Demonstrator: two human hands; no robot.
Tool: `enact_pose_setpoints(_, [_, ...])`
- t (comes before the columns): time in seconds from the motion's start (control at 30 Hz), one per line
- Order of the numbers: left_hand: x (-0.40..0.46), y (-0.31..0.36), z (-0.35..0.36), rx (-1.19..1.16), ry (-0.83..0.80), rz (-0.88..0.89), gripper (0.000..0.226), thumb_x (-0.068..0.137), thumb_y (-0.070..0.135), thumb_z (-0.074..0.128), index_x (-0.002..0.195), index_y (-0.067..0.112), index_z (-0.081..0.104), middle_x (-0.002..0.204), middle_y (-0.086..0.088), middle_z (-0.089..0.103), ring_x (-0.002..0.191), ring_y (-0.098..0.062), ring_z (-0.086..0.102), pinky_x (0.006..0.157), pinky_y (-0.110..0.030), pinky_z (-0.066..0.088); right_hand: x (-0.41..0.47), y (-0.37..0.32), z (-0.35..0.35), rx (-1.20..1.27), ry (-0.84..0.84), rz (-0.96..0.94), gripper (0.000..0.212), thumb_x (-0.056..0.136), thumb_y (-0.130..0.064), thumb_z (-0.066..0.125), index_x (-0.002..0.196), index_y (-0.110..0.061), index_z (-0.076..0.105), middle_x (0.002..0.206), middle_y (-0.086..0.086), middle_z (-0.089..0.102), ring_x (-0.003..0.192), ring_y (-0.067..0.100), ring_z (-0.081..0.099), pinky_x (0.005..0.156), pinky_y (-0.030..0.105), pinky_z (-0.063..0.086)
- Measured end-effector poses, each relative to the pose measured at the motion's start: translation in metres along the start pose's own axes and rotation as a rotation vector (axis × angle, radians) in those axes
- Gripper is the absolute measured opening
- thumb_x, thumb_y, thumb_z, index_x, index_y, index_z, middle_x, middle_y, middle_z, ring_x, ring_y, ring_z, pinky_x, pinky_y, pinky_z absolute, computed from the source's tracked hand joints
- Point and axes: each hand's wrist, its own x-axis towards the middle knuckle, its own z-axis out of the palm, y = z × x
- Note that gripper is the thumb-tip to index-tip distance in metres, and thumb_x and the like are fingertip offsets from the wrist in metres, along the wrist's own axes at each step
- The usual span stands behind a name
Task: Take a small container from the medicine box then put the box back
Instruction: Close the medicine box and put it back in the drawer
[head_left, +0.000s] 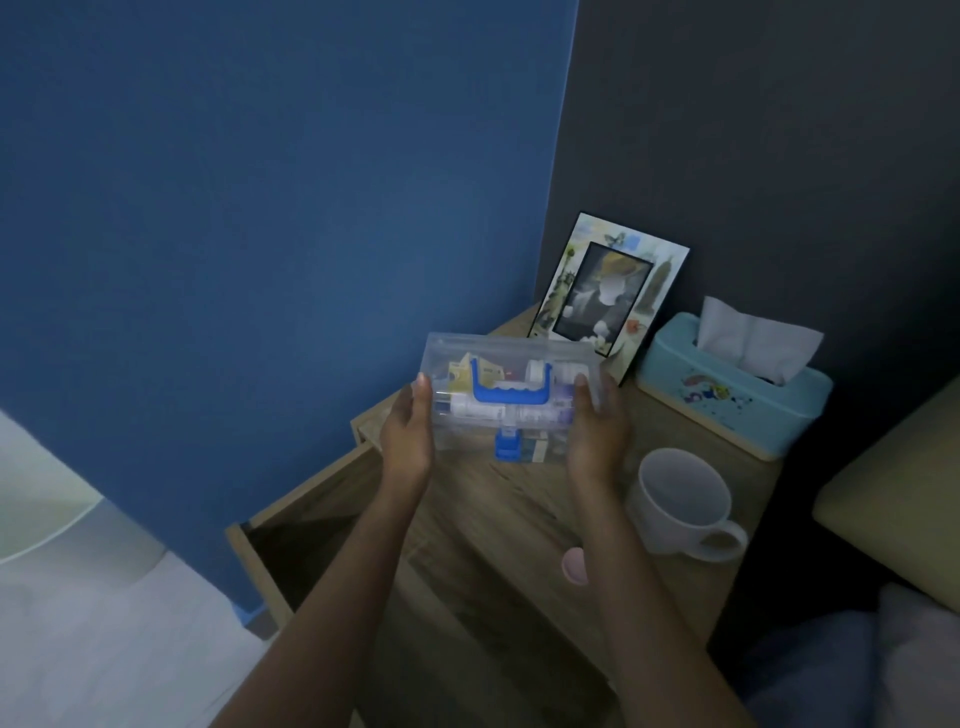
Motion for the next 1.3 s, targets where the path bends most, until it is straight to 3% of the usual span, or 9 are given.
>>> enact_pose_setpoints(0.13, [0.004,-0.006,-0.001,0.001,-0.009,0.006,0.050,0.095,0.046,0.045,0.120,0.007,0.064,0.110,-0.009,0.070,0.105,-0.024,0.066,0.081,-0.029,0.052,0.002,0.006,0.000,0.114,0.003,-0.032,0.032,0.096,-0.018,0.053,0.126,-0.009,0.060,0.116,0.014,0.069,0.101,0.025,0.067,0.071,0.017,0.053])
enact_pose_setpoints(0.2, [0.003,-0.004,-0.001,0.002,-0.015,-0.003,0.048,0.095,0.045,0.046,0.117,0.007,0.064,0.107,-0.010,0.071,0.102,-0.025,0.067,0.081,-0.031,0.052,0.003,0.006,0.001,0.134,0.005,-0.036,0.030,0.096,-0.015,0.052,0.125,-0.006,0.060,0.115,0.015,0.068,0.095,0.022,0.065,0.059,0.005,0.049])
enact_pose_setpoints(0.33, [-0.010,-0.007,0.007,0.076,0.109,0.014,0.056,0.092,0.049,0.049,0.133,0.010,0.050,0.129,-0.010,0.060,0.117,-0.024,0.059,0.097,-0.036,0.049,0.003,0.005,-0.001,0.116,-0.005,-0.008,0.027,0.096,-0.019,0.053,0.121,-0.013,0.062,0.109,0.009,0.069,0.086,0.014,0.064,0.053,0.004,0.047])
enact_pose_setpoints(0.43, [-0.046,-0.023,0.017,0.170,0.373,0.156,0.047,0.087,0.052,0.054,0.121,0.019,0.052,0.117,0.001,0.057,0.104,-0.014,0.058,0.080,-0.019,0.045,0.003,0.007,-0.002,0.111,-0.025,-0.027,0.021,0.096,-0.020,0.054,0.115,-0.018,0.063,0.101,0.004,0.069,0.079,0.012,0.064,0.059,0.014,0.051])
enact_pose_setpoints(0.53, [-0.064,-0.039,0.031,0.128,0.159,0.018,0.031,0.089,0.054,0.047,0.092,0.025,0.057,0.086,0.006,0.063,0.079,-0.010,0.062,0.060,-0.018,0.040,0.003,0.010,-0.002,0.090,-0.041,-0.044,0.016,0.096,-0.022,0.053,0.108,-0.022,0.064,0.091,-0.002,0.068,0.075,0.009,0.063,0.064,0.022,0.050])
enact_pose_setpoints(0.67, [-0.060,-0.032,0.046,0.102,-0.088,-0.095,0.047,0.096,0.049,0.039,0.080,0.012,0.064,0.077,-0.003,0.064,0.074,-0.014,0.059,0.069,-0.028,0.047,0.006,0.012,-0.003,0.068,-0.032,-0.090,0.020,0.096,-0.020,0.053,0.113,-0.019,0.064,0.092,-0.004,0.068,0.074,0.003,0.062,0.058,0.007,0.049])
enact_pose_setpoints(0.87, [-0.050,-0.022,0.047,0.151,-0.079,0.018,0.034,0.097,0.031,0.049,0.072,0.013,0.064,0.069,-0.001,0.064,0.068,-0.014,0.060,0.076,-0.037,0.053,0.006,0.017,-0.002,0.049,-0.030,-0.093,0.025,0.096,-0.024,0.053,0.118,-0.018,0.063,0.098,0.001,0.069,0.074,0.005,0.061,0.062,0.018,0.047])
enact_pose_setpoints(1.1, [-0.034,-0.015,0.053,0.157,-0.026,0.065,0.038,0.096,0.035,0.052,0.066,0.015,0.065,0.062,0.001,0.064,0.061,-0.013,0.061,0.062,-0.023,0.050,0.009,0.017,-0.006,0.022,-0.053,-0.108,0.025,0.095,-0.025,0.054,0.119,-0.021,0.063,0.099,-0.004,0.068,0.084,0.011,0.065,0.075,0.029,0.053])
enact_pose_setpoints(1.3, [-0.028,-0.029,0.052,0.227,-0.088,0.026,0.050,0.096,0.048,0.043,0.060,0.018,0.061,0.056,0.004,0.061,0.055,-0.007,0.057,0.056,-0.019,0.040,0.008,0.015,-0.008,-0.014,-0.069,-0.134,0.015,0.096,-0.023,0.053,0.093,-0.036,0.059,0.078,-0.015,0.063,0.063,-0.008,0.061,0.058,0.008,0.048])
